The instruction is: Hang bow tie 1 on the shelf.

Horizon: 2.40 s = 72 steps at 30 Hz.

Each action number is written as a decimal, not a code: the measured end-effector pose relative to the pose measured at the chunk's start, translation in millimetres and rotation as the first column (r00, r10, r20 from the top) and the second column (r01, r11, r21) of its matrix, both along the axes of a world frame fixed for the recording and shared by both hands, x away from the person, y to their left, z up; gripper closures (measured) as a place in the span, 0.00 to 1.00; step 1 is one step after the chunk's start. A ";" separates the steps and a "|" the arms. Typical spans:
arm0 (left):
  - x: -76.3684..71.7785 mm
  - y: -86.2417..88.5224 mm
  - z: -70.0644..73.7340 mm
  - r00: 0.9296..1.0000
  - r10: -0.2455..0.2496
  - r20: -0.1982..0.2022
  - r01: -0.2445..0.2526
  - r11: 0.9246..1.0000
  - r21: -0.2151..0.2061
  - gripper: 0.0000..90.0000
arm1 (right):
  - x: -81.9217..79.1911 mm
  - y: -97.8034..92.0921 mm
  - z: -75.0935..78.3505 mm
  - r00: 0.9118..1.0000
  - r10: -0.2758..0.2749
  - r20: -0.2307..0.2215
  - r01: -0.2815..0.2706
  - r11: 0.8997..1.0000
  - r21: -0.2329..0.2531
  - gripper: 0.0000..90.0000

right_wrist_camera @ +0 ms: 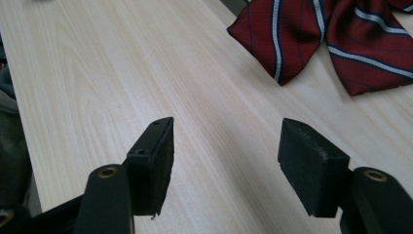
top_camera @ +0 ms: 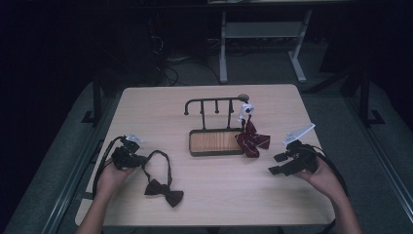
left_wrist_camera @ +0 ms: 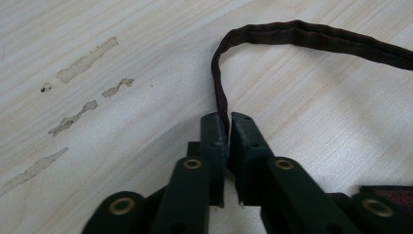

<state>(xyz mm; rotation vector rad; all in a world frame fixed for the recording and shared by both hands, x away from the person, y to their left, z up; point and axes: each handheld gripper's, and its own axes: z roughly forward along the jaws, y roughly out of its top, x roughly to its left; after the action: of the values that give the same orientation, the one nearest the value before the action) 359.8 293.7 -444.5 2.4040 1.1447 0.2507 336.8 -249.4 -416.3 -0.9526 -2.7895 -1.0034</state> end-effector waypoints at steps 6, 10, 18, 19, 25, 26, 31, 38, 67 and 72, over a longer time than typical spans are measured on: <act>-2.1 -0.2 2.5 1.000 -0.023 -0.012 0.022 0.999 -0.027 1.00 | 0.8 -1.0 -1.3 1.000 0.001 -0.007 -0.001 1.000 0.008 0.42; -3.6 -0.8 9.3 0.999 -0.047 -0.009 0.046 0.999 -0.025 1.00 | 1.3 -0.9 -2.4 1.000 0.002 -0.007 -0.002 1.000 0.006 0.42; -8.3 -3.0 26.7 0.997 -0.081 0.015 0.082 0.996 -0.033 1.00 | 1.1 -2.2 -2.8 1.000 -0.006 -0.007 0.006 1.000 0.007 0.43; -8.3 -3.0 26.7 0.997 -0.081 0.015 0.082 0.996 -0.033 1.00 | 1.2 -2.4 -2.9 1.000 -0.005 -0.006 0.006 1.000 0.007 0.43; -11.2 -3.6 34.2 0.994 -0.107 0.014 0.108 0.992 -0.059 1.00 | 1.6 -3.5 -3.6 1.000 -0.008 -0.007 0.008 1.000 0.009 0.43; -11.6 -3.8 35.1 0.994 -0.112 0.014 0.113 0.992 -0.062 1.00 | 1.6 -3.5 -3.6 1.000 -0.008 -0.006 0.008 1.000 0.009 0.43; -13.6 -5.0 42.3 0.990 -0.142 0.018 0.143 0.986 -0.083 1.00 | 1.6 -2.8 -3.7 1.000 -0.004 -0.007 0.004 1.000 0.007 0.43; -16.5 -13.3 59.1 0.982 -0.185 0.028 0.186 0.981 -0.062 1.00 | 1.8 -3.5 -3.6 1.000 -0.006 -0.006 0.006 1.000 0.009 0.43; -22.1 -33.4 97.4 0.960 -0.276 0.047 0.278 0.959 -0.058 1.00 | 0.1 -4.6 0.5 1.000 -0.005 0.011 0.005 1.000 0.004 0.43; -22.9 -35.8 103.5 0.955 -0.291 0.053 0.294 0.954 -0.059 1.00 | -0.1 -4.5 1.5 1.000 -0.003 0.014 0.002 1.000 0.003 0.43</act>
<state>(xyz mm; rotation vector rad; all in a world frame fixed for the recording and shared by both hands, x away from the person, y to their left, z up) 336.9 257.8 -340.9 2.4559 0.7503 0.1637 336.7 -253.9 -414.9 -0.9527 -2.7983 -1.0178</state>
